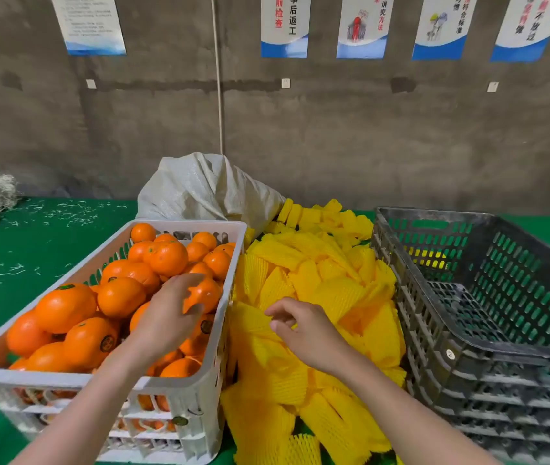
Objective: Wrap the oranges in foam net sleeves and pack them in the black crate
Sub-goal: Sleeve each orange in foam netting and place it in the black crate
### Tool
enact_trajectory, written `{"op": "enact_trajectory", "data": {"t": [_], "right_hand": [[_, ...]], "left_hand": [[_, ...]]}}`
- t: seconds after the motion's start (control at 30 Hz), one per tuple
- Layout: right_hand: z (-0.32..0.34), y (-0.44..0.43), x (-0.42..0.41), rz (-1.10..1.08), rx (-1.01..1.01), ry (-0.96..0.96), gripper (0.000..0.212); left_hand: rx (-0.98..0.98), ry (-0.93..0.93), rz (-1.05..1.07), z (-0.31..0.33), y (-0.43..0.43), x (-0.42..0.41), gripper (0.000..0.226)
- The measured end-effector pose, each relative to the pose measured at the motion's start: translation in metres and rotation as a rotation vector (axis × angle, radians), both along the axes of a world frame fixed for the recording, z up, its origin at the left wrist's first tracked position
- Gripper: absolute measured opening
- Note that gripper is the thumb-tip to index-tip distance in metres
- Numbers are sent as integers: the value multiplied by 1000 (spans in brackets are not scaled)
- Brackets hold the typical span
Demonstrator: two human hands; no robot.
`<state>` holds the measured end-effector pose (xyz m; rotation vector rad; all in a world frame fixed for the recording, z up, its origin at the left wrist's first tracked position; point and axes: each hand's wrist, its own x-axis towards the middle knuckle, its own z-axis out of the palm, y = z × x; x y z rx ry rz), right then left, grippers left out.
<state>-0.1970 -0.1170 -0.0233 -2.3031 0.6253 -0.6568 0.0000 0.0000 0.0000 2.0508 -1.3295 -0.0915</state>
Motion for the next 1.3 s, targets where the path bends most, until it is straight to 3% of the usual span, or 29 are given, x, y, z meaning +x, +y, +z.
{"op": "enact_trajectory", "data": {"t": [0.1, 0.2, 0.33, 0.4, 0.53, 0.63, 0.73, 0.83, 0.87, 0.97, 1.07, 1.2, 1.3], "right_hand": [[-4, -12, 24, -64, -57, 67, 23], [-11, -21, 49, -94, -106, 199, 34], [-24, -20, 77, -145, -198, 385, 68], [-32, -16, 87, -152, -289, 452, 75], [-43, -22, 89, -203, -369, 419, 59], [-28, -41, 68, -290, -244, 176, 46], [1, -64, 36, -313, -97, -111, 34], [20, -80, 6, -302, -66, -210, 31], [23, -84, -2, -301, -68, -216, 31], [32, -89, -18, -326, -39, -248, 24], [36, -82, -25, -325, 223, -422, 20], [30, -57, -22, -90, 905, -659, 23], [25, -38, -18, -3, 1030, -624, 27]], "left_hand": [[316, -127, 30, -4, -32, 19, 69], [416, -102, -13, -12, -48, 27, 82], [278, -119, 6, -27, -51, 36, 78], [207, -119, 0, -34, -49, 37, 74], [159, -104, -2, -39, -46, 38, 74], [13, -23, 57, -37, -45, 34, 76], [-303, 259, 183, -23, -45, 27, 76], [-514, 673, 96, 1, -53, 7, 34], [-544, 826, 37, 7, -57, -1, 32], [-563, 1270, -119, 18, -77, -27, 60], [-506, 1519, -157, 22, -95, -57, 57], [-387, 1649, -255, 21, -108, -92, 65], [-320, 1340, -100, 11, -117, -105, 78]]}}
